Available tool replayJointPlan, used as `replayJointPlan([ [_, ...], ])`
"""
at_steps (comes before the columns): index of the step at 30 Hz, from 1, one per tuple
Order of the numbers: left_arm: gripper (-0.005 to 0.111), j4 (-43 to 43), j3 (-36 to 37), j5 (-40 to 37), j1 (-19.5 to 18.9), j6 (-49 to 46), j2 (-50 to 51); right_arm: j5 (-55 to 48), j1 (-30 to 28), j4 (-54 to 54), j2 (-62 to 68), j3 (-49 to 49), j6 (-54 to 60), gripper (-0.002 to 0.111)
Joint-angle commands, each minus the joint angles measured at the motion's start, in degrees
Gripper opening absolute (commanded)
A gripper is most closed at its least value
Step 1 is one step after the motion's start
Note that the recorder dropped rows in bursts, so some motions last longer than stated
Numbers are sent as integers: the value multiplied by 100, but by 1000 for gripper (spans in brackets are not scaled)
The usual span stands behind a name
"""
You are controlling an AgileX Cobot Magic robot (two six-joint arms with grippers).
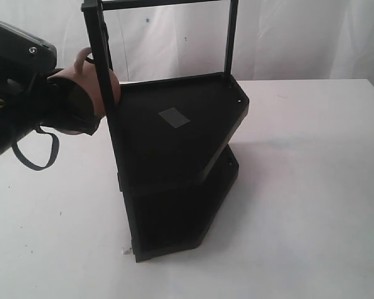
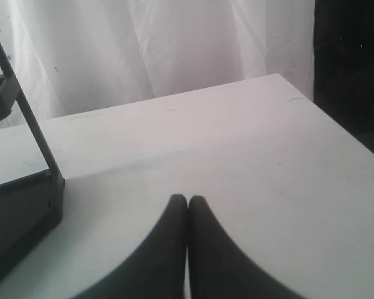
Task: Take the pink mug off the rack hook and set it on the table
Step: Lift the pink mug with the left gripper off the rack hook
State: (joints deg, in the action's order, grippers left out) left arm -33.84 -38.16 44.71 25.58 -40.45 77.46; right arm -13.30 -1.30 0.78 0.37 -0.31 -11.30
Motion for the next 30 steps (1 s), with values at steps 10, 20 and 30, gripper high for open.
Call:
replayJointPlan([
  [10,0,-213,-14,343,24,-242,-164,73,-36,-27,-37,31,-3,0],
  [20,0,-227,-14,603,24,-495,-164,62,-36,-39,-37,31,-3,0],
  [30,0,-578,-14,765,24,-961,-327,72,-36,-39,-37,31,-3,0],
])
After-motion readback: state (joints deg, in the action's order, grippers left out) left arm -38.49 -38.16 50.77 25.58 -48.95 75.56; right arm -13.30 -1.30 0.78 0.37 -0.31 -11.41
